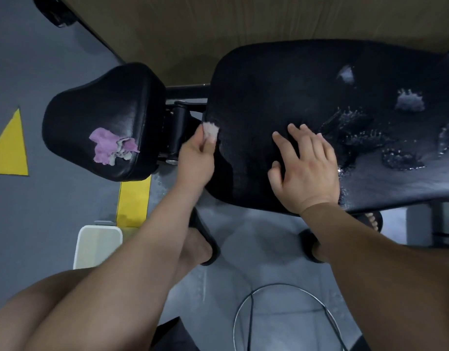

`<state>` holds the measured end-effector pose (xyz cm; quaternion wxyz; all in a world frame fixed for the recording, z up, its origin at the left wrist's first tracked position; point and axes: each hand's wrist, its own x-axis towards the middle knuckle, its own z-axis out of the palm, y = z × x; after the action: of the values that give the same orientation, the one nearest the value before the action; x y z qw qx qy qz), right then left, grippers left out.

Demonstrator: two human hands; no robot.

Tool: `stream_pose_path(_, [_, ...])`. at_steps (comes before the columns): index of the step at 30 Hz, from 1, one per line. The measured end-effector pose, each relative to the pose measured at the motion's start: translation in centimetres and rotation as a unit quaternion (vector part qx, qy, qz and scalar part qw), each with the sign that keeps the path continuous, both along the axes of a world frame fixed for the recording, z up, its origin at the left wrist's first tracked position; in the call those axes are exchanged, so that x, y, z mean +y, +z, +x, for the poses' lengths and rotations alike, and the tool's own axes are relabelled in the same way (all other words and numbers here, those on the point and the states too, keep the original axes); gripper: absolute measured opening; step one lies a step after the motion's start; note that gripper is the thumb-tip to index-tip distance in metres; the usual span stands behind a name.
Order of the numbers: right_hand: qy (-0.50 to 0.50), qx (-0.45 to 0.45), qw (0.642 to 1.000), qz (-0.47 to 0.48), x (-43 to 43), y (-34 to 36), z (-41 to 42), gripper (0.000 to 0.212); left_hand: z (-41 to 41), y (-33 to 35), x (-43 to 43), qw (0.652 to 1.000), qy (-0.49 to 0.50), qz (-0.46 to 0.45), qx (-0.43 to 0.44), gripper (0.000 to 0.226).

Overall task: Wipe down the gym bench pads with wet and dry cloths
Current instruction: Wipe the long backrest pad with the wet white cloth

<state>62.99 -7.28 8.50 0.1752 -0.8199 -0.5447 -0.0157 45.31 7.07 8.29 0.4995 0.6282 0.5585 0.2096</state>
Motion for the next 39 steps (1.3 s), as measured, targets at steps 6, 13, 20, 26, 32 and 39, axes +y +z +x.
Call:
stream_pose_path(6, [-0.003, 0.005, 1.0, -0.013, 0.1, 0.1, 0.1, 0.058, 2.0, -0.6, 5.5, 0.993, 0.016, -0.081, -0.089, 0.045])
stream_pose_path(13, [-0.002, 0.009, 1.0, -0.019, 0.1, 0.2, 0.0, 0.058, -1.4, 0.4, -0.7, 0.99, 0.018, -0.081, -0.11, 0.042])
stream_pose_path(20, [0.001, 0.016, 1.0, -0.022, 0.1, 0.3, 0.1, 0.058, -2.8, 0.0, -1.9, 0.997, -0.003, -0.056, -0.058, 0.047])
stream_pose_path(26, [0.003, 0.018, 0.999, -0.034, 0.1, 0.3, 0.3, 0.058, 0.0, 0.1, 3.7, 0.988, -0.01, -0.116, -0.103, 0.037])
stream_pose_path(32, [0.001, 0.021, 0.999, -0.035, 0.2, 0.3, 0.4, 0.057, 2.1, 0.3, 8.5, 0.983, -0.006, -0.15, -0.104, 0.034])
stream_pose_path(39, [-0.001, 0.016, 0.999, -0.031, 0.4, 0.2, 0.4, 0.058, 6.1, 1.8, 12.3, 0.984, -0.029, -0.141, -0.104, 0.033])
